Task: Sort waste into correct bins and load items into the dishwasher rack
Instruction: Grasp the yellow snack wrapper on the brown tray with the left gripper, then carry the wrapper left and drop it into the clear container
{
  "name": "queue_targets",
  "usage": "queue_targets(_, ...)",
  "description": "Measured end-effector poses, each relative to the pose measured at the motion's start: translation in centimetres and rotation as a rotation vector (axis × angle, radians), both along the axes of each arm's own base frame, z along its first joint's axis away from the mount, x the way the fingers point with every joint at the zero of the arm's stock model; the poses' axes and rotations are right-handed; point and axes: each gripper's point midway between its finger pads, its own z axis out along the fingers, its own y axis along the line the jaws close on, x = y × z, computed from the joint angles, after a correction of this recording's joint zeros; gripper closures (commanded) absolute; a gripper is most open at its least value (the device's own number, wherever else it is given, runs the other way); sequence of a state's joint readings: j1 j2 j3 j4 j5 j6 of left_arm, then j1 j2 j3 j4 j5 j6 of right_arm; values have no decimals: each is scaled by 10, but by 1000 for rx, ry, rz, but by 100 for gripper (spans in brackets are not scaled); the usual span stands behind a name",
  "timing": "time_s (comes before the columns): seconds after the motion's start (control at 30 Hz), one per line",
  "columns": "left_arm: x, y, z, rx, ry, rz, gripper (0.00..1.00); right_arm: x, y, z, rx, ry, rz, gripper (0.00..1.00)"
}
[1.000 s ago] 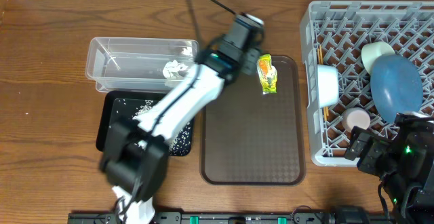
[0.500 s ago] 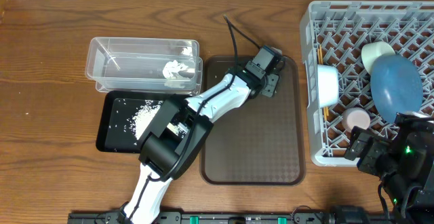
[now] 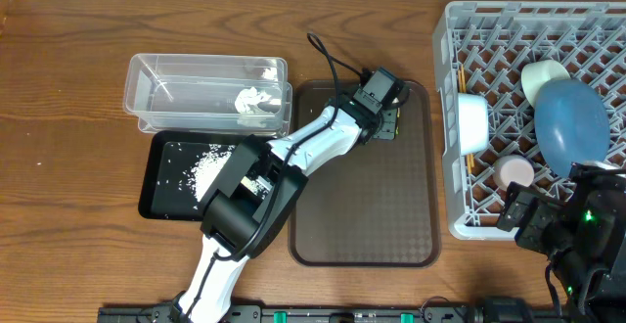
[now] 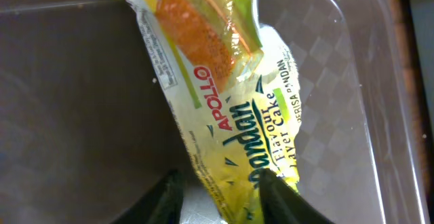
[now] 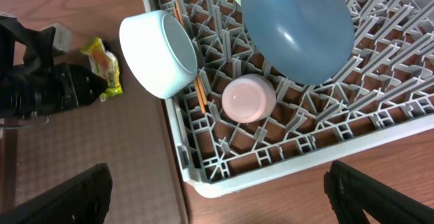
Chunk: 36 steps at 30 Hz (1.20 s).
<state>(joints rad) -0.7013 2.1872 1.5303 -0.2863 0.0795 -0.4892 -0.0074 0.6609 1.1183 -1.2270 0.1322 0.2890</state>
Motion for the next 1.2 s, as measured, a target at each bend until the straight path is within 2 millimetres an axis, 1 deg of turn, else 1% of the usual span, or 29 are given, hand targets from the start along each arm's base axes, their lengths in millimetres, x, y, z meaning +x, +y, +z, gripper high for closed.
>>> queue_targets(0.03,0,-1,0,-5,5,3,89,0,0,0,0,0,0,1)
queue_targets(0.07,-1,-2,-1,-9,9,1,94,0,0,0,0,0,0,1)
queue_targets(0.17,-2,-3,-1,-20,17,-13,94,0,0,0,0,0,0,1)
queue_targets(0.23,-3,0,-2,-13,28,-25,94,0,0,0,0,0,0,1)
queue_targets(0.33,-4,15,3,11,50,-30,94,0,0,0,0,0,0,1)
queue_targets(0.37,-3,23,11,17,49,-26,94,0,0,0,0,0,0,1)
queue_targets(0.4,-2,31,21,23,43,-21,94,0,0,0,0,0,0,1)
queue_targets(0.47,2,51,52,36,12,-3,94,0,0,0,0,0,0,1)
queue_targets(0.53,6,72,92,46,-52,22,94,0,0,0,0,0,0,1)
queue_targets(0.57,9,87,119,52,-103,45,94,0,0,0,0,0,0,1)
queue_targets(0.67,8,123,172,73,-195,102,94,0,0,0,0,0,0,1)
queue_targets(0.7,7,136,185,87,-216,124,94,0,0,0,0,1,0,1)
queue_targets(0.73,7,147,192,105,-225,144,94,0,0,0,0,0,0,1)
queue_targets(0.77,6,161,195,132,-223,169,94,0,0,0,0,0,0,1)
queue_targets(0.83,5,188,189,196,-192,218,94,0,0,0,0,0,0,1)
queue_targets(0.9,6,217,174,268,-136,275,94,0,0,0,0,0,0,1)
queue_targets(1.0,8,256,155,334,-65,361,94,0,0,0,0,0,0,1)
queue_targets(1.03,7,266,151,348,-48,383,76,0,0,0,0,0,0,1)
queue_targets(1.07,7,276,149,360,-35,400,49,0,0,0,0,0,0,1)
queue_targets(1.1,7,284,148,366,-28,423,32,0,0,0,0,0,0,1)
queue_targets(1.13,8,292,148,370,-24,439,27,0,0,0,0,0,0,1)
queue_targets(1.2,6,300,147,378,-10,452,23,0,0,0,0,0,0,1)
